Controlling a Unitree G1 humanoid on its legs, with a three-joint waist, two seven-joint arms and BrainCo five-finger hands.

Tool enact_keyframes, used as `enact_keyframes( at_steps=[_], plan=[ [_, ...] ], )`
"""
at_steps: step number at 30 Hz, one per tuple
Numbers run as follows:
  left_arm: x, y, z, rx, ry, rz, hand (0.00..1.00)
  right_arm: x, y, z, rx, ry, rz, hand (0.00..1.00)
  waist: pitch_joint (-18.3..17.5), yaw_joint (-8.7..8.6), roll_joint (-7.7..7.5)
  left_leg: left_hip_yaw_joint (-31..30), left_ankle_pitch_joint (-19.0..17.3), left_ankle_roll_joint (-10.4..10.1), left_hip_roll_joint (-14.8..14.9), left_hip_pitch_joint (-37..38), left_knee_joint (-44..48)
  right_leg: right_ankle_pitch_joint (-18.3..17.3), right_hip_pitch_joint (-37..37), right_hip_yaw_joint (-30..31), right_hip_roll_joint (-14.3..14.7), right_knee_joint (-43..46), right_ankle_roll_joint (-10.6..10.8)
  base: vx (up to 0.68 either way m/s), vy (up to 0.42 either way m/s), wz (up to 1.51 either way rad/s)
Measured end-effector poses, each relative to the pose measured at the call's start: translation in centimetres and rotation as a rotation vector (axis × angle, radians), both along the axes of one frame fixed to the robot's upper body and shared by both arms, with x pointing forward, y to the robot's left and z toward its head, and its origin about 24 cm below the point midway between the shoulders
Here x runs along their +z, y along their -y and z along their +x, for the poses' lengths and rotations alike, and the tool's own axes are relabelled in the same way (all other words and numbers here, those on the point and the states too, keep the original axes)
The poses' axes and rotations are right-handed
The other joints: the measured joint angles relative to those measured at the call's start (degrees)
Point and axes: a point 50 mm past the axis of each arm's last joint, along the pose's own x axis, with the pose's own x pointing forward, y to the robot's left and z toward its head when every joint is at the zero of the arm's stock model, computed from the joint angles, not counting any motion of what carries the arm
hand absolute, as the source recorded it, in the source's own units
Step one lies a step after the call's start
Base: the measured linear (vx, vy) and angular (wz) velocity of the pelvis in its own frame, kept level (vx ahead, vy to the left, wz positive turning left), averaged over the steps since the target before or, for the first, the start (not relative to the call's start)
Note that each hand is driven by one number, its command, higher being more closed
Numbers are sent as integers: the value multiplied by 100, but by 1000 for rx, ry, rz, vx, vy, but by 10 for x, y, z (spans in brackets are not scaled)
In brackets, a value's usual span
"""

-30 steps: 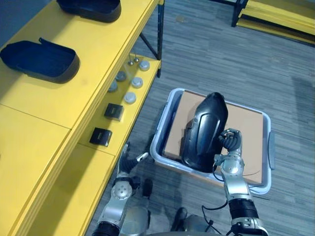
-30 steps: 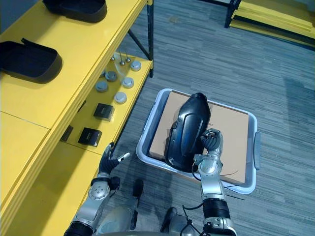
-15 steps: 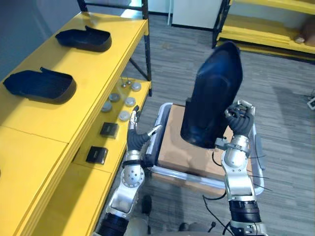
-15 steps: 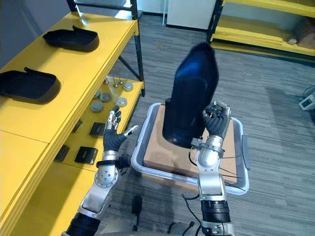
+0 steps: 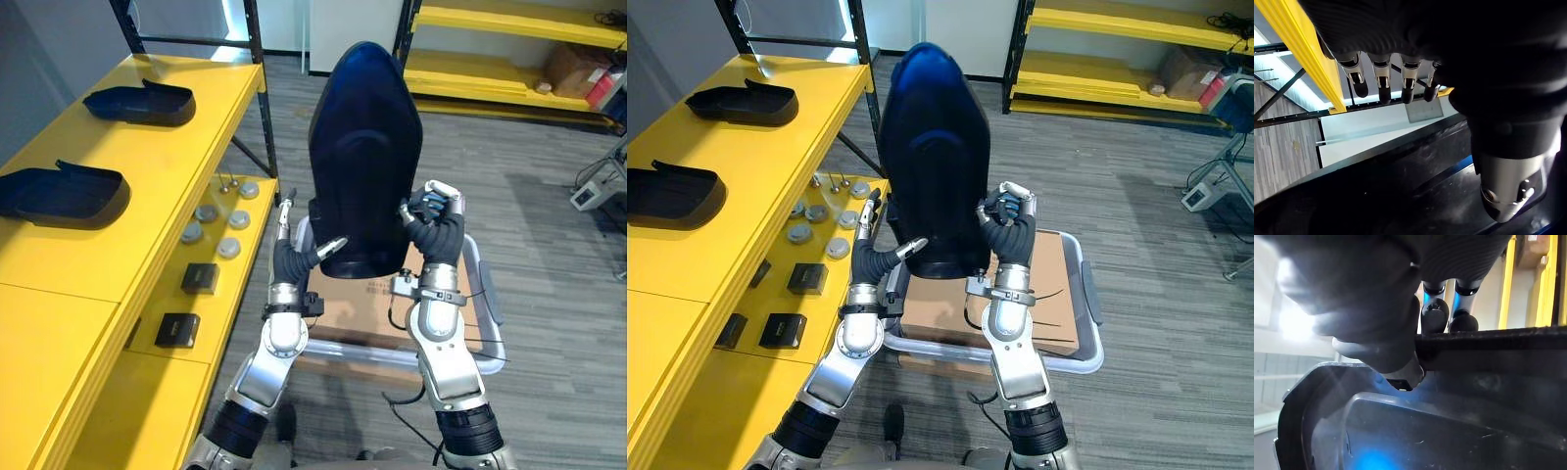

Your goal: Walk over and take plastic housings, then place them on the shelf

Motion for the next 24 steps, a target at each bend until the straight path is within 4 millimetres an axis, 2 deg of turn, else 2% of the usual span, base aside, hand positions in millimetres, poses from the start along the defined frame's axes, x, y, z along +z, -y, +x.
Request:
enact_keyframes(
  at_steps=[6,7,12,17,18,23,24],
  plan=[
    [-5,1,1,-5,-23,9,100,0,-4,-1,52,-1,46,100,-96,1,-3,10,0,0,-2,-26,0,33,-1,8,8,-67,10,0,0,0],
    [-5,1,1,-5,-25,8,100,0,-5,-1,59,-3,50,0,-97,2,-4,14,0,0,1,-26,0,41,0,14,15,-75,6,0,0,0],
    [-9,0,2,-9,-51,-13,100,1,-6,-2,94,-2,77,0,-100,4,-5,59,0,0,7,-25,0,80,-7,60,47,-105,-9,-18,-14,-4],
    [-10,-3,2,-8,-57,-9,100,0,2,-6,117,7,15,0,-165,-1,-10,92,1,1,7,-23,0,96,-17,94,51,-110,-7,-16,-10,-3],
    [-11,-9,3,-4,-62,-1,100,1,17,-5,110,32,-62,0,-256,-1,-7,101,2,2,7,10,0,108,12,103,54,-115,-9,-59,-26,-3],
    [-12,-16,1,16,-67,-12,100,18,39,-11,49,112,-75,0,-257,-27,-4,104,2,3,21,14,-2,127,15,116,54,-133,-18,-35,-9,-2],
    [-14,-20,-1,24,-76,-19,100,24,51,-13,13,144,-61,0,-257,-42,-4,112,2,3,24,14,-2,134,18,121,54,-141,-14,0,0,0]
  ],
)
